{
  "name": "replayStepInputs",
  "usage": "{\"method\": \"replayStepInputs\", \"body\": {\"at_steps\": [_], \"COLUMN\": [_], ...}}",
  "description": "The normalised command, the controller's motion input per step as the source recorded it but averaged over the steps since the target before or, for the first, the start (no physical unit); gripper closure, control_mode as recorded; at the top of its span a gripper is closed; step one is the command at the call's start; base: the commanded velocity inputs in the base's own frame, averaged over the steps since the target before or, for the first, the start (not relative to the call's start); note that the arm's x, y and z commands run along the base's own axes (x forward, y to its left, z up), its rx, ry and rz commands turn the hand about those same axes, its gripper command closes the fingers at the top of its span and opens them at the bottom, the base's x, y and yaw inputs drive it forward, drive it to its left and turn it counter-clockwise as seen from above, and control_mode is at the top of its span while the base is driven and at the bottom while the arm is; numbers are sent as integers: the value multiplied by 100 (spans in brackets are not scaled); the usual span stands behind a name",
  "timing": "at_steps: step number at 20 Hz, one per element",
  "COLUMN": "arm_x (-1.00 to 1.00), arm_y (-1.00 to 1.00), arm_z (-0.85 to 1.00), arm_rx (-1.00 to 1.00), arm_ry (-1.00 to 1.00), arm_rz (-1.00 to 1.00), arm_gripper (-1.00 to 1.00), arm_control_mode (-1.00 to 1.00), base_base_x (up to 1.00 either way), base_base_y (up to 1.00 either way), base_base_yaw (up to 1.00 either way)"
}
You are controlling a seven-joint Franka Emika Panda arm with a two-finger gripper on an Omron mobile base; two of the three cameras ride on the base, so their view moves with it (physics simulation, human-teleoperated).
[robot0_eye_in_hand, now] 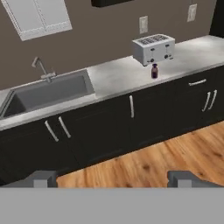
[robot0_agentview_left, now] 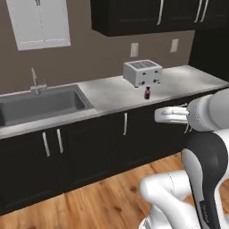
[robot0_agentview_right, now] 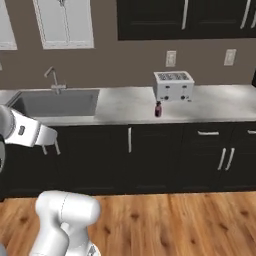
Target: Move the drinks to the dining counter.
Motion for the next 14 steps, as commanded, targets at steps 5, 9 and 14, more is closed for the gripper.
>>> {"method": "replayStepInputs", "body": {"at_steps": [5,9,14], "arm_x": [0,0,0], "arm_y": [0,0,0], "arm_z": [0,0,0], "arm_rx": [0,0,0], "arm_ry": [0,0,0], "arm_rz": [0,0,0], "arm_gripper": [-100,-100,-100], "arm_control_mode": [100,100,100], "base_base_x": [1,43,99], "base_base_y": [43,-48,-26], "base_base_yaw": [-62,-7,4]}}
